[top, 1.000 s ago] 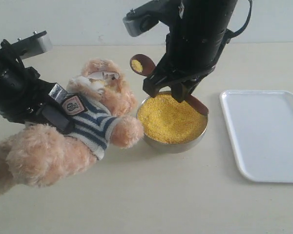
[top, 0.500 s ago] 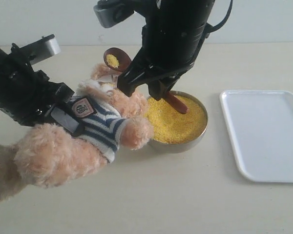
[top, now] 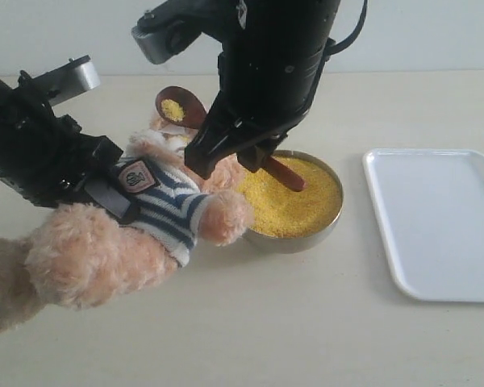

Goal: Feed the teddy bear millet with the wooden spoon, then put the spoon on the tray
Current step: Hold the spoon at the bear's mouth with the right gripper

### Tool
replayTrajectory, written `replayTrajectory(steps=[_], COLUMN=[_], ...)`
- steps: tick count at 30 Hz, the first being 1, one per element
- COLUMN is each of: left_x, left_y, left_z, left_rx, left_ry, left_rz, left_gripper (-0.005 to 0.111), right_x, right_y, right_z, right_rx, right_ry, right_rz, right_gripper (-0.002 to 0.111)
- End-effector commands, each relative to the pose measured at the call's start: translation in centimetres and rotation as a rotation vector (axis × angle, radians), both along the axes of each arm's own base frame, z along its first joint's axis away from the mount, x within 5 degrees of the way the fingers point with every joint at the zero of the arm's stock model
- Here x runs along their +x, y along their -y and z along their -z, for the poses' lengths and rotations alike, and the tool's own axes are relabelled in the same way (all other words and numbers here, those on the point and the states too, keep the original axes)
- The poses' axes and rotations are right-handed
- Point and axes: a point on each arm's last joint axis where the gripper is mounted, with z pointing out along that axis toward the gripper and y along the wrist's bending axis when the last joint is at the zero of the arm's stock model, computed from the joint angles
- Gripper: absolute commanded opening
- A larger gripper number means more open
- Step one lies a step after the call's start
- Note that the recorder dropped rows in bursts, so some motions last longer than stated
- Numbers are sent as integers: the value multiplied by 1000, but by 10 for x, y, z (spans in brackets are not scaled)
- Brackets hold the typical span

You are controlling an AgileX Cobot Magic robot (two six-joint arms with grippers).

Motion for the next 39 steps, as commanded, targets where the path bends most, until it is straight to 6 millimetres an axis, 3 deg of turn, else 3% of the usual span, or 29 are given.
replayTrajectory(steps=[1,14,24,33,39], left_x=[1,1,1,1,1], left_y=[2,2,2,2,2], left_z=[-3,-3,-3,-3,-3], left_rx=[-21,-21,-21,-24,-24], left_ry=[9,9,11,11,11], left_rz=[-11,-11,-12,-14,-14], left_gripper=[4,4,4,4,4], right_x=[1,7,-7,-7,-18], right_y=[-5,-3,-5,-6,-16], right_z=[6,8,29,28,25], right_rx=[-63,-141,-261,-288,-327], right_ry=[42,119,145,188,261], right_rz=[-33,-41,-90,-91,-157], right_gripper=[-1,-1,-1,-1,-1])
